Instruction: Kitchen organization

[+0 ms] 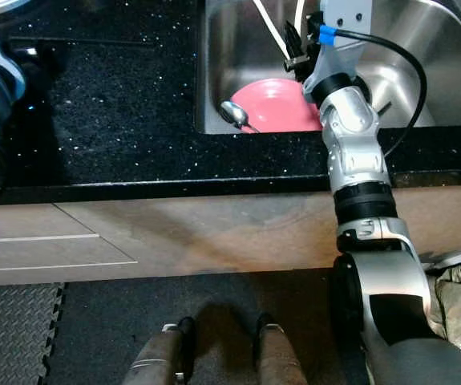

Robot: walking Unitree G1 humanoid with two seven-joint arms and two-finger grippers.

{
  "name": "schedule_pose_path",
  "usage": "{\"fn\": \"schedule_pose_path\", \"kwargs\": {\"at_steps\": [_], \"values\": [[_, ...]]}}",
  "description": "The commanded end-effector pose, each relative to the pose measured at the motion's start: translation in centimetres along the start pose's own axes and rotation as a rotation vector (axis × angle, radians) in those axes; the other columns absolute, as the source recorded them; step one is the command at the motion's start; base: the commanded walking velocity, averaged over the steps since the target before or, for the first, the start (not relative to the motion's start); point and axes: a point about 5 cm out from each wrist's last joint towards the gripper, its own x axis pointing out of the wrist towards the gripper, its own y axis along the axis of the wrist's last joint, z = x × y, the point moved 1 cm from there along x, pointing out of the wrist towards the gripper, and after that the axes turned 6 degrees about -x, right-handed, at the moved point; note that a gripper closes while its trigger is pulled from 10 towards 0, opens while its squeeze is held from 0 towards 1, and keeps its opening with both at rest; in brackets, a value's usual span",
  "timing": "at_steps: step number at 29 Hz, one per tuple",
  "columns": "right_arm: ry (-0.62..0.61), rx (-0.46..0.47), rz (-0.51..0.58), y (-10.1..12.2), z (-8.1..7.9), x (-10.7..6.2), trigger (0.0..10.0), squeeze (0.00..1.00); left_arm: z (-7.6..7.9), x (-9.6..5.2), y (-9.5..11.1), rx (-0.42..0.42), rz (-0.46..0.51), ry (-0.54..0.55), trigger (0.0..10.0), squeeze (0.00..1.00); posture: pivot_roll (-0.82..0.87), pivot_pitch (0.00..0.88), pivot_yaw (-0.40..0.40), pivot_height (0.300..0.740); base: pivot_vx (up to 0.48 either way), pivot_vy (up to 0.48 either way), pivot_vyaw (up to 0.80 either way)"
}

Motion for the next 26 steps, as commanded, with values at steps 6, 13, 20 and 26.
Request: {"fn": "schedule_pose_path", "kwargs": {"at_steps": [6,13,20,26], "values": [[-0.006,-0.006,-0.016,-0.2,0.2,-0.5,10.0,0.00,4.4,-0.2,-2.7,-0.068,-0.149,-0.236,10.0,0.00,-0.02,0.368,0.043,0.740,0.000,0.000,0.00],[-0.010,0.005,-0.025,-0.5,0.1,-0.6,10.0,0.00,8.5,-0.8,-3.2,-0.049,-0.222,-0.451,10.0,0.00,-0.01,0.371,0.044,0.740,0.000,0.000,0.00],[-0.030,0.026,-0.017,-0.5,0.0,-0.8,10.0,0.00,12.9,-1.1,0.4,-0.082,-0.012,-0.530,10.0,0.00,0.01,0.341,0.028,0.740,0.000,0.000,0.00],[-0.056,0.071,-0.005,-0.6,-0.4,-1.3,10.0,0.00,12.0,-0.9,1.5,0.001,0.099,-0.420,10.0,0.00,0.03,0.313,0.015,0.740,0.000,0.000,0.00]]}}
